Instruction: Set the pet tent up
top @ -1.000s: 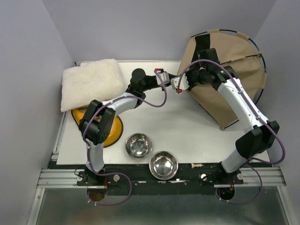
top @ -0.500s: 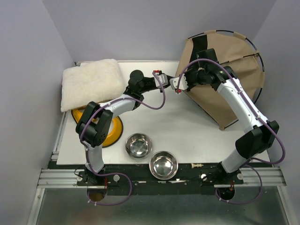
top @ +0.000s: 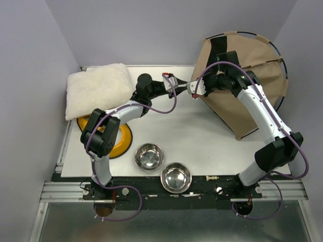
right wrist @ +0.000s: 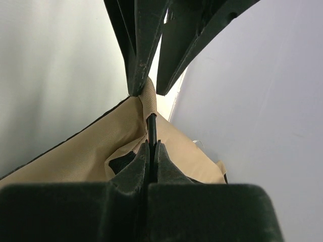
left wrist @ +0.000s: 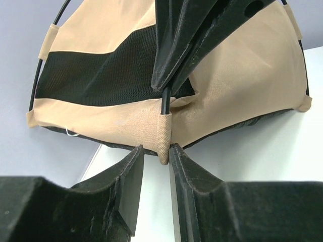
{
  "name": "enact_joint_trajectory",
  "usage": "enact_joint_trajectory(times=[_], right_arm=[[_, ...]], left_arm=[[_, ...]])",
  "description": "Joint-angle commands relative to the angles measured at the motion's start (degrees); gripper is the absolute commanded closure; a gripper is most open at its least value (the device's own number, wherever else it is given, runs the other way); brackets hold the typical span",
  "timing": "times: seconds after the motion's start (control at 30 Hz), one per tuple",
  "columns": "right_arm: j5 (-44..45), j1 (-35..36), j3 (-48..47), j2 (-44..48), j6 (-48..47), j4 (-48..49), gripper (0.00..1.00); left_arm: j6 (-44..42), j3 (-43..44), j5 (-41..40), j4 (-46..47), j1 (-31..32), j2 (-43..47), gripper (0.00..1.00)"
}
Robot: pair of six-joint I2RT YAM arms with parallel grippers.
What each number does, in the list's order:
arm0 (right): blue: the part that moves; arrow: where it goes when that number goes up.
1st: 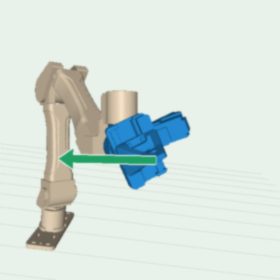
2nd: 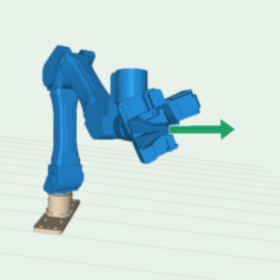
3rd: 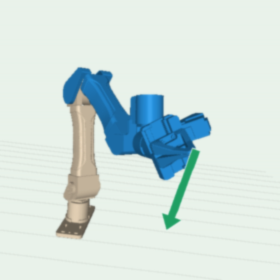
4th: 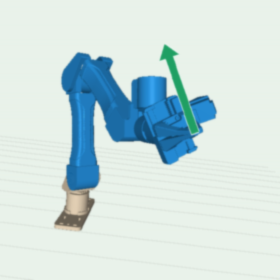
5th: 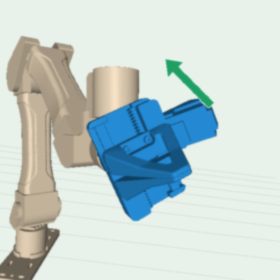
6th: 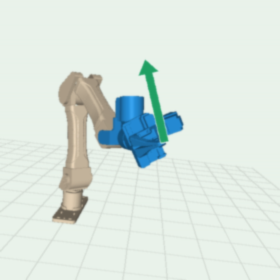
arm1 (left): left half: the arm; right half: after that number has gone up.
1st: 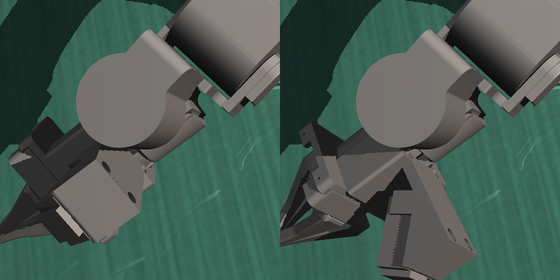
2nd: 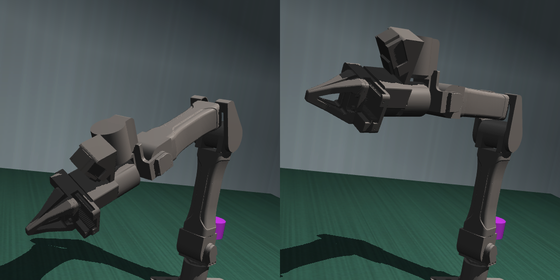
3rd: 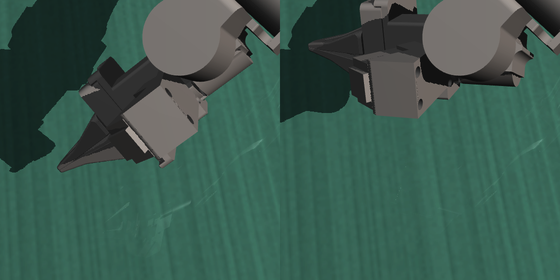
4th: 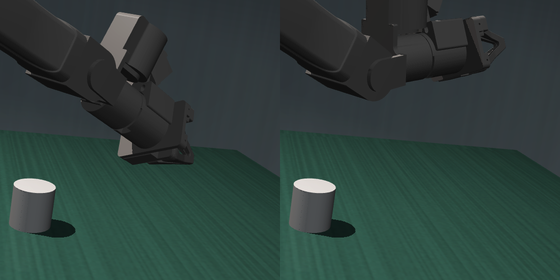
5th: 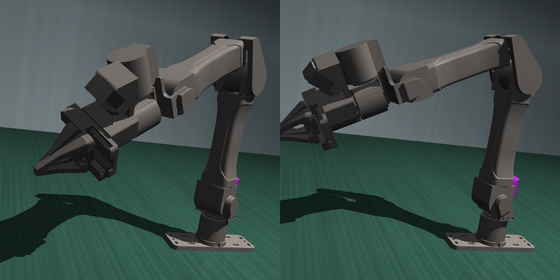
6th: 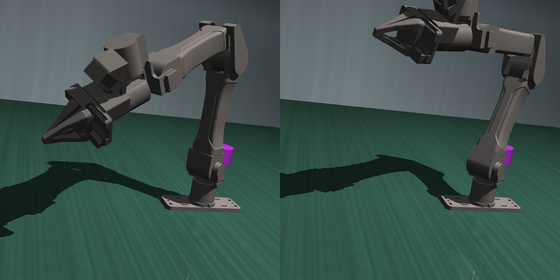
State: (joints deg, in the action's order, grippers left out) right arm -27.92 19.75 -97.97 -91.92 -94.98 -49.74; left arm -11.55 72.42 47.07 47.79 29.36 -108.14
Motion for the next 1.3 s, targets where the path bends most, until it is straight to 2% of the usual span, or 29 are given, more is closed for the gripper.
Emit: enact_joint_trajectory(times=[0.0,0.17,0.3,0.57,0.67,0.8,0.83,0.93,1.0,1.17,1.27], right_arm=[[-1.2,-0.4,-1.3,1.2,0.0,-1.1,1.0],[-1.8,-0.4,-1.2,1.0,0.0,-0.7,0.99],[-1.9,-0.3,-1.3,1.0,-0.4,-1.1,1.0],[-2.5,0.2,-0.1,1.1,-0.8,-0.7,0.99],[-2.1,0.3,-0.3,1.0,-0.4,0.1,0.99],[1.1,0.1,-1.5,0.8,0.8,1.0,0.99],[1.8,-0.5,-1.8,0.8,1.1,1.0,0.95],[3.7,-2.6,-2.0,0.9,0.5,1.0,0.68],[4.9,-4.2,-2.0,0.9,-0.2,1.0,0.62],[6.4,-8.4,-2.3,0.7,-2.6,1.0,0.62],[7.4,-10.6,-3.1,-0.3,-3.4,1.0,0.67]], left_arm=[[1.1,1.7,-0.1,1.7,0.4,-1.1,0.59],[0.9,2.8,0.3,1.8,1.8,-0.8,0.58],[1.4,4.5,0.4,1.7,2.4,-1.9,0.74],[-0.1,6.6,0.7,0.5,4.2,-2.4,0.79],[-1.3,8.4,0.6,-4.8,4.4,-2.9,1.0],[-2.7,7.5,-1.9,-8.8,3.8,-2.1,1.0],[-2.6,6.7,-1.9,-8.7,3.3,-1.6,1.0],[-4.0,3.7,-2.2,-8.7,2.4,0.0,1.0],[-4.1,2.3,-1.5,-9.1,1.5,0.7,1.0],[-5.6,-1.0,-0.1,-9.0,-0.4,2.6,1.0],[-6.3,-2.4,0.5,-9.1,-1.3,3.3,1.0]])
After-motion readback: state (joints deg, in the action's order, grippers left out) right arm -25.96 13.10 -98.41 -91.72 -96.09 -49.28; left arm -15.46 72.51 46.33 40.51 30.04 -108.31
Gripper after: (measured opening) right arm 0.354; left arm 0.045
